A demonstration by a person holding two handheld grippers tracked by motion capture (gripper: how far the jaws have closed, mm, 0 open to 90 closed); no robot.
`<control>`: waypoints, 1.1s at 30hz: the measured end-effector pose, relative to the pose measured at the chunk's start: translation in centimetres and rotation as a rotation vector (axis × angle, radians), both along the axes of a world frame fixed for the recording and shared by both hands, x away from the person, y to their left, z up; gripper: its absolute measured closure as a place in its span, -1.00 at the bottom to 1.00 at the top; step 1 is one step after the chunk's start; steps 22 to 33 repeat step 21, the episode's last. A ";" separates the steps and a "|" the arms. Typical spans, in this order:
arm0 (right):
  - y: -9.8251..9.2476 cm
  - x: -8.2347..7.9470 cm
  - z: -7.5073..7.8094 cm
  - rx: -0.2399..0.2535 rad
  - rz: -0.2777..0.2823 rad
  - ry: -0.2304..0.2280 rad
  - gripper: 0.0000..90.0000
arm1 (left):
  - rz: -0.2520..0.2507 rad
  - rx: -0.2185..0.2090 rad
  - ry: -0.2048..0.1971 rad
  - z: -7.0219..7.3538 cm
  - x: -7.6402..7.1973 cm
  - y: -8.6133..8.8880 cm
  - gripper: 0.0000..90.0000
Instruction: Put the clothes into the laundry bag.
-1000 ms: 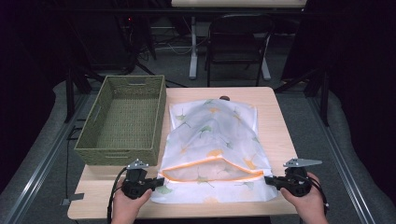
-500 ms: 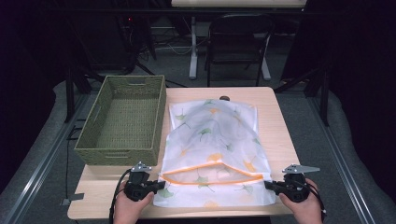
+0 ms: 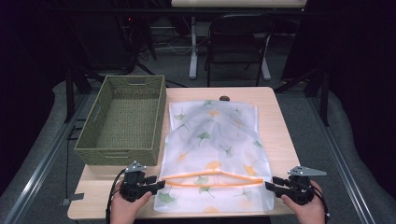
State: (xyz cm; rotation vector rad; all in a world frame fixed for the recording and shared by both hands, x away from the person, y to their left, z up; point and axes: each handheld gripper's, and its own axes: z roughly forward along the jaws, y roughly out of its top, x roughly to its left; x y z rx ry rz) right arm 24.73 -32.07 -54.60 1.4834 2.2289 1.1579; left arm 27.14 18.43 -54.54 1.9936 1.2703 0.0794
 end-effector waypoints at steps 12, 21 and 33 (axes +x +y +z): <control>-1.6 -0.1 0.2 -0.003 -0.075 -0.043 0.15 | 0.064 -0.002 -0.032 0.5 0.2 1.7 0.10; -1.7 -0.1 -0.2 -0.068 -0.104 -0.111 0.11 | 0.110 0.068 -0.066 0.4 0.6 3.5 0.03; -1.7 -0.1 -0.2 -0.068 -0.104 -0.111 0.11 | 0.110 0.068 -0.066 0.4 0.6 3.5 0.03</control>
